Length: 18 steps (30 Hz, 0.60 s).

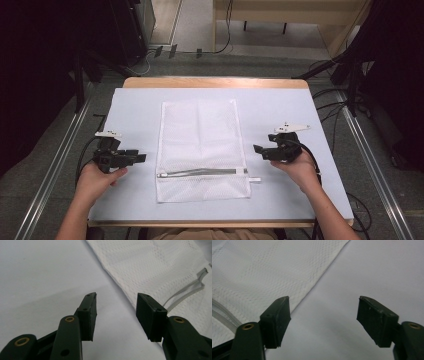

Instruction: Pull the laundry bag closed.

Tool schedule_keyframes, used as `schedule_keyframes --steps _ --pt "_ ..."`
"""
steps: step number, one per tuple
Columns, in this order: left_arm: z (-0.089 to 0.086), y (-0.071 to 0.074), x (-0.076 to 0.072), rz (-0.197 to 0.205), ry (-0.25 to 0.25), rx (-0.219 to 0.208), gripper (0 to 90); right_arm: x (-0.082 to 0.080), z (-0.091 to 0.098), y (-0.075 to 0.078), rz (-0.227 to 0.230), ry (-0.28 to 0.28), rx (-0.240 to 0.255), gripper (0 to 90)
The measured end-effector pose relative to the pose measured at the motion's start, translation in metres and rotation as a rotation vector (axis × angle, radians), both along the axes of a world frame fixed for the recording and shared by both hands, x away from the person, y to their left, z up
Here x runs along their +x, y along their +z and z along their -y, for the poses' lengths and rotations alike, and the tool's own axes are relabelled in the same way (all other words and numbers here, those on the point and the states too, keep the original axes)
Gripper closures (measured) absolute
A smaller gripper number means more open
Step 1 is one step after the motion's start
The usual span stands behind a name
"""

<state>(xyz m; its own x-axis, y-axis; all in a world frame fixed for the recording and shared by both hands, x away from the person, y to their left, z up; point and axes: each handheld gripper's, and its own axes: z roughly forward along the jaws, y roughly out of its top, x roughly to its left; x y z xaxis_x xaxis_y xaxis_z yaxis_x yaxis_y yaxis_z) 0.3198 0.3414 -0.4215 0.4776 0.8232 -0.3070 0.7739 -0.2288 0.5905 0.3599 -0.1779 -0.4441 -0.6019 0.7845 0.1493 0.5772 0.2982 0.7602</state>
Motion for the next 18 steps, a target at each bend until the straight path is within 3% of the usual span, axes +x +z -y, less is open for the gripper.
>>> schedule_keyframes --steps 6,18 --pt "0.0007 0.0002 0.0009 0.018 -0.018 -0.002 44.0 -0.0034 -0.0048 0.002 0.01 0.012 -0.021 35.8" --pt "0.001 0.0011 0.001 0.015 -0.017 -0.011 43.0 -0.0016 -0.0023 0.0013 -0.025 -0.009 -0.023 40.5"
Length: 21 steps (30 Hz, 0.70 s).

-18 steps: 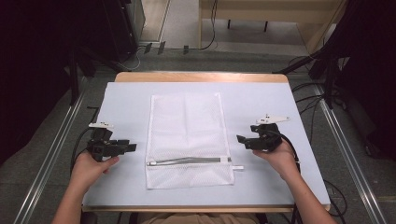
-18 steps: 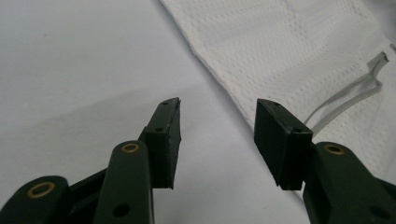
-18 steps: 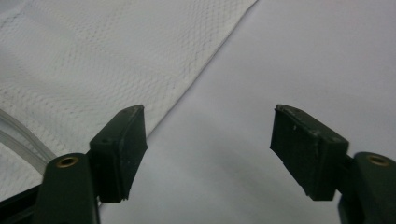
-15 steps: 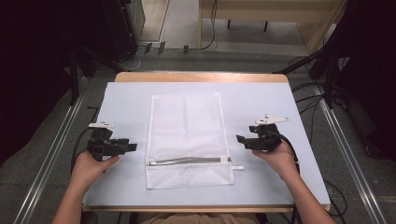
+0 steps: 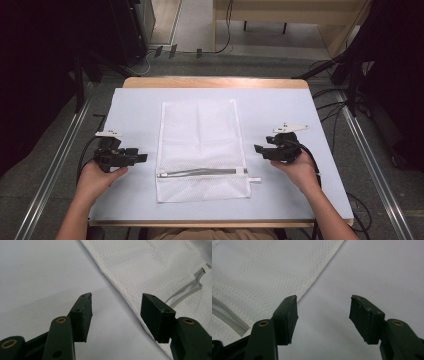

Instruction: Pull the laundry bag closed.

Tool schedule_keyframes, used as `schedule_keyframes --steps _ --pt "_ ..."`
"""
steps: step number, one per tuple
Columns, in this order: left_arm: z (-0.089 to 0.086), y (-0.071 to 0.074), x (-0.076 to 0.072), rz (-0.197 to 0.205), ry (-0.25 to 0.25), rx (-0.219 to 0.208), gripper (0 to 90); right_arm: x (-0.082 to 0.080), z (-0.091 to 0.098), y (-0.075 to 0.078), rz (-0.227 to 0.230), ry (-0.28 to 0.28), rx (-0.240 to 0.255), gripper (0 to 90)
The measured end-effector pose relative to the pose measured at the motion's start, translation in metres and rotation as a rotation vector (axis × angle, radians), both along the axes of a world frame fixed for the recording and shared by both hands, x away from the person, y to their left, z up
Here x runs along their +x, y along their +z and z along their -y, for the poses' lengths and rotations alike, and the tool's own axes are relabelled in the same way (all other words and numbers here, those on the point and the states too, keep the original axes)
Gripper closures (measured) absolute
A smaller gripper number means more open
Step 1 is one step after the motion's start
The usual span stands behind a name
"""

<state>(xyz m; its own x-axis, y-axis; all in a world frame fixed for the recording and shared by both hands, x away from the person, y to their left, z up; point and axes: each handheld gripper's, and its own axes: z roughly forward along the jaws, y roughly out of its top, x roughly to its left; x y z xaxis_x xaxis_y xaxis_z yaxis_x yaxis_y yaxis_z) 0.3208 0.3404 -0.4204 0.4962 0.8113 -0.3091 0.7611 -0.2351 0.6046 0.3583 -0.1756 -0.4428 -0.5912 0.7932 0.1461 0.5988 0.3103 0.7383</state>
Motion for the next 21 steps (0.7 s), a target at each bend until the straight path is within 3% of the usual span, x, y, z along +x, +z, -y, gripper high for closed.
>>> schedule_keyframes --steps 21 --pt "-0.0005 0.0026 -0.0011 -0.001 -0.005 -0.001 41.5 -0.0011 -0.0026 0.0018 -0.006 0.0 -0.002 41.9"
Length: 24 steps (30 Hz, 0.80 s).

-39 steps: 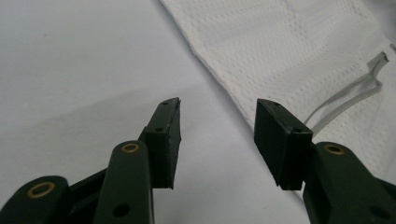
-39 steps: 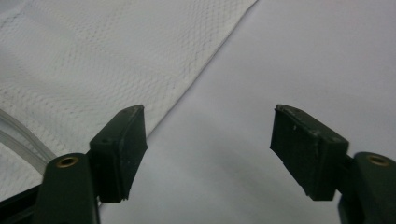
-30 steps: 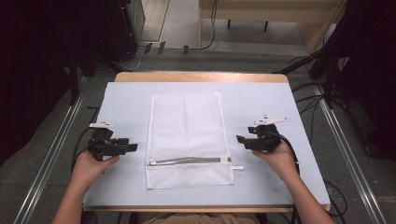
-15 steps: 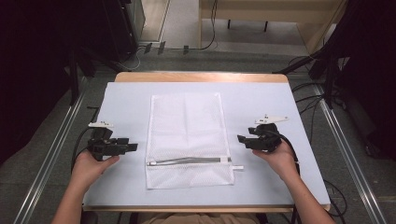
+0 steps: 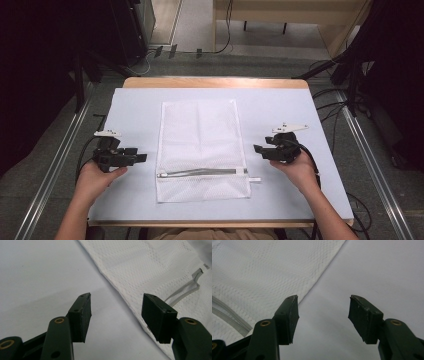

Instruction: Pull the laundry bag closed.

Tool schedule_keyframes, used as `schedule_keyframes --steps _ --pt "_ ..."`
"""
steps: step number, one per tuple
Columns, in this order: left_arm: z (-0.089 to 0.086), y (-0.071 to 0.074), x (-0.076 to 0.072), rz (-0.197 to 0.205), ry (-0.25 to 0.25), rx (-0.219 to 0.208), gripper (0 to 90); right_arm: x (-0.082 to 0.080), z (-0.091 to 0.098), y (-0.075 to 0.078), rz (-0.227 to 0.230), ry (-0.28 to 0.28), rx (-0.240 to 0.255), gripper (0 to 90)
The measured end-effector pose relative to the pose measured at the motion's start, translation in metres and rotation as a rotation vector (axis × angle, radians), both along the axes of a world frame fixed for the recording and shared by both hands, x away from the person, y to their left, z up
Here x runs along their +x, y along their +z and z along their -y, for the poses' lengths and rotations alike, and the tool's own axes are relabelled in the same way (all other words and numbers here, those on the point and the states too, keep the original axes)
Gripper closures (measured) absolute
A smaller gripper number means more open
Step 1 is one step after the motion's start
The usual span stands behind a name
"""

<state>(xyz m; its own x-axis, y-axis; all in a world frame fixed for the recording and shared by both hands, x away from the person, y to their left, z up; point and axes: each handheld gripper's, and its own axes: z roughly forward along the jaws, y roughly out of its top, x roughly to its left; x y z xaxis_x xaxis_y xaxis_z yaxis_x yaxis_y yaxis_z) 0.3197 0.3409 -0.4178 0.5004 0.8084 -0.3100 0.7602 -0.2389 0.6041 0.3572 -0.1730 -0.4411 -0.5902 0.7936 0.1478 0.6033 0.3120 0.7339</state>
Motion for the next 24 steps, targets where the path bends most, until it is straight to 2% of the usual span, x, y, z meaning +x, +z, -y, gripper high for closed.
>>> schedule_keyframes --steps 14,17,24 --pt "-0.0011 0.0003 -0.0004 0.005 -0.002 0.0 40.7 -0.0017 -0.0032 0.0 0.006 0.022 -0.023 42.8" --pt "-0.0016 0.0001 -0.0004 0.005 -0.002 0.0 40.6 -0.0019 -0.0038 -0.0005 0.02 0.032 -0.031 42.8" --pt "-0.0016 0.0003 -0.0006 0.005 -0.002 0.0 40.6 -0.0031 -0.0063 0.0 0.025 0.053 -0.021 43.7"
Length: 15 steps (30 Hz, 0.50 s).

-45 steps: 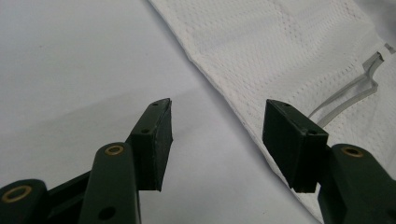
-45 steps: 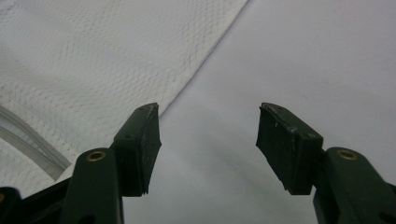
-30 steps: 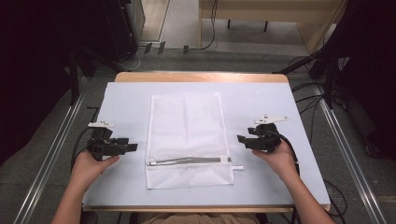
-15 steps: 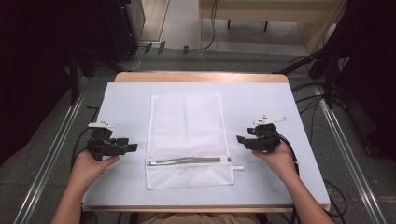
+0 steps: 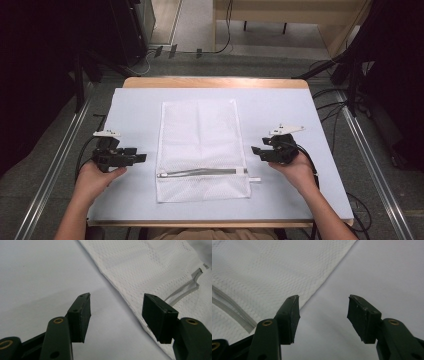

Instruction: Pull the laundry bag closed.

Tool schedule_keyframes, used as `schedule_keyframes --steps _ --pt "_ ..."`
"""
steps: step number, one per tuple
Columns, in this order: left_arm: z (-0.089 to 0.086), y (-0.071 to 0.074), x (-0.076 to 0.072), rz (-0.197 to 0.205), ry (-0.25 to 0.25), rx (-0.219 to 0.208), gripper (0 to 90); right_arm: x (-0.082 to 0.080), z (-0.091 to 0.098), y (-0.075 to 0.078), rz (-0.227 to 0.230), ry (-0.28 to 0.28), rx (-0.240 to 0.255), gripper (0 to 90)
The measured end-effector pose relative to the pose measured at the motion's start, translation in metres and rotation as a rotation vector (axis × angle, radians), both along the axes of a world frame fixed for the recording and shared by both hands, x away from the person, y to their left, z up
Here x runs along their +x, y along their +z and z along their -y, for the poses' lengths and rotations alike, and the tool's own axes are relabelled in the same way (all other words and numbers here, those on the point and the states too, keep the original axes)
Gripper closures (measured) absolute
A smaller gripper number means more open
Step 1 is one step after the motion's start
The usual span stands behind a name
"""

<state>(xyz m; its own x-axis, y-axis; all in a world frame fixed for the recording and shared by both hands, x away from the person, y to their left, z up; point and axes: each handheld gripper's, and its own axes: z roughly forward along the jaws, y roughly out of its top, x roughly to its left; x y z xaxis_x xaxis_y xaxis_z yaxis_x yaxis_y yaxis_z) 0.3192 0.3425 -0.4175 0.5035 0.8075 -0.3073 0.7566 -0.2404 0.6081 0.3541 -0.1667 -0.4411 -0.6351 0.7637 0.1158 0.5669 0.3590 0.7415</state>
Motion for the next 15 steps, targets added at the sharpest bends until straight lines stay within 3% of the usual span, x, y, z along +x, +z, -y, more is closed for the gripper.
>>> schedule_keyframes --steps 11,15 --pt "0.0 0.001 -0.001 -0.002 0.005 -0.007 40.4 0.001 -0.01 0.004 -0.063 0.066 0.036 46.6" --pt "0.0 0.001 -0.002 0.0 0.001 -0.006 40.6 -0.001 -0.017 0.007 -0.045 0.087 0.022 44.8"
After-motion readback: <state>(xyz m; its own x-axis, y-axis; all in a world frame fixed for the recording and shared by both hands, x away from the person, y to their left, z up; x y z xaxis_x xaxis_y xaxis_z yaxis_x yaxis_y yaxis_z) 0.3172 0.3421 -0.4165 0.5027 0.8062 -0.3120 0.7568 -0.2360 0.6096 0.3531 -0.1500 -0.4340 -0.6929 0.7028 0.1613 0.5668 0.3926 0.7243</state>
